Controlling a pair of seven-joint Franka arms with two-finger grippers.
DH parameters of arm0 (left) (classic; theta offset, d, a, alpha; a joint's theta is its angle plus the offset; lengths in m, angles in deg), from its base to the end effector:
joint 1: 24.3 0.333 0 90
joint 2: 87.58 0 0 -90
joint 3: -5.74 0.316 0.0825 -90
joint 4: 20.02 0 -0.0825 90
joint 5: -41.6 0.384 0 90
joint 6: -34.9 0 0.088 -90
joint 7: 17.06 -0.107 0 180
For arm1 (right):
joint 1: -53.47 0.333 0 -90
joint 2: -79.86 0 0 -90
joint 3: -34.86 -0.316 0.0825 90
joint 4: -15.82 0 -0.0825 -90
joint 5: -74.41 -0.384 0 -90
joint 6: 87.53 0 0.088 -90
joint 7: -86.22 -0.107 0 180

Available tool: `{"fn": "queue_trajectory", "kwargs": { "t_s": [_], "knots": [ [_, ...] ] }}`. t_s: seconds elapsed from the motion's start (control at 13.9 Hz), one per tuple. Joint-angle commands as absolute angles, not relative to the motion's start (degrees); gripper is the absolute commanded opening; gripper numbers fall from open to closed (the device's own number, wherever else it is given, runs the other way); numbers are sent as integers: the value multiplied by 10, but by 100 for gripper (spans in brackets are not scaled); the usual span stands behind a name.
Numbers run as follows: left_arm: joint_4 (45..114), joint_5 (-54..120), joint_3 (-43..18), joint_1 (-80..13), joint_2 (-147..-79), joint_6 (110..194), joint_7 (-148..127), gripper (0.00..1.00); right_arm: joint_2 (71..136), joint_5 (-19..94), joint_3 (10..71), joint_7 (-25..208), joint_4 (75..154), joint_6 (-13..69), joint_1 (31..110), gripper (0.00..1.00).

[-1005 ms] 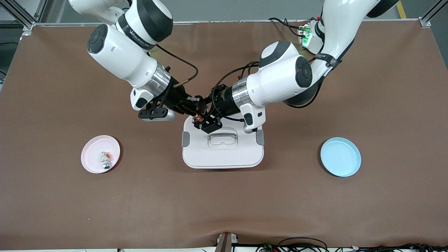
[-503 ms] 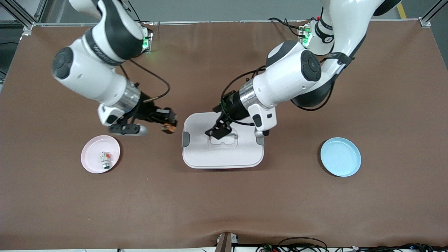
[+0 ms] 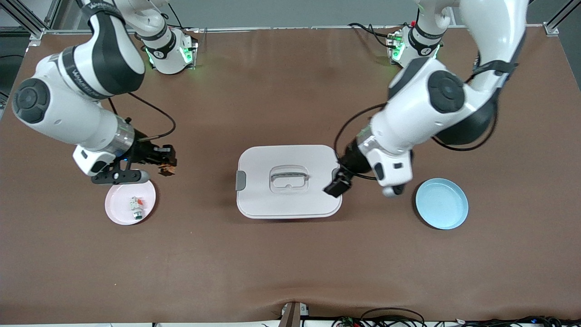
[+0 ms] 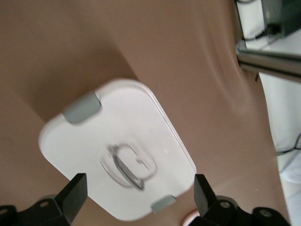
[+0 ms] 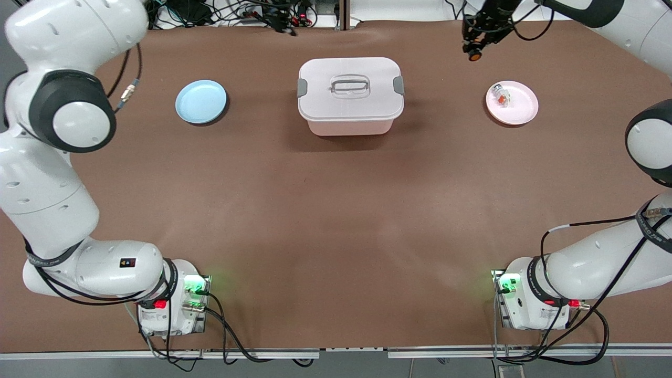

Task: Transfer orange switch to right arm and place
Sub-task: 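Open the left gripper and withdraw while the right gripper carries switch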

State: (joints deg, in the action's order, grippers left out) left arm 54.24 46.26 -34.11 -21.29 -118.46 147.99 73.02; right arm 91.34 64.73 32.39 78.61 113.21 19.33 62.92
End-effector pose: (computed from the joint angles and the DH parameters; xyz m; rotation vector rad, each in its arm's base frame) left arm 0.6353 -0.3253 0.5133 2.4402 1.3688 -0.1482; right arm 0.6027 0.1387 0.4714 -2.9789 -0.0336 0.0944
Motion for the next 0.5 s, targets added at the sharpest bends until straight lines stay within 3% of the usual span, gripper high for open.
{"fn": "queue_trajectory", "kwargs": {
  "t_s": [0.0, 0.22, 0.43],
  "knots": [
    [580, 484, -340, -153, -1134, 1418, 649, 100, 895, 685, 313, 815, 1169, 202, 594, 0],
    [624, 558, -341, -106, -1092, 1357, 548, 100, 899, 696, 313, 816, 1192, 219, 557, 0],
    [627, 563, -342, -60, -1067, 1307, 449, 100, 899, 726, 313, 825, 1259, 307, 536, 0]
  ]
}}
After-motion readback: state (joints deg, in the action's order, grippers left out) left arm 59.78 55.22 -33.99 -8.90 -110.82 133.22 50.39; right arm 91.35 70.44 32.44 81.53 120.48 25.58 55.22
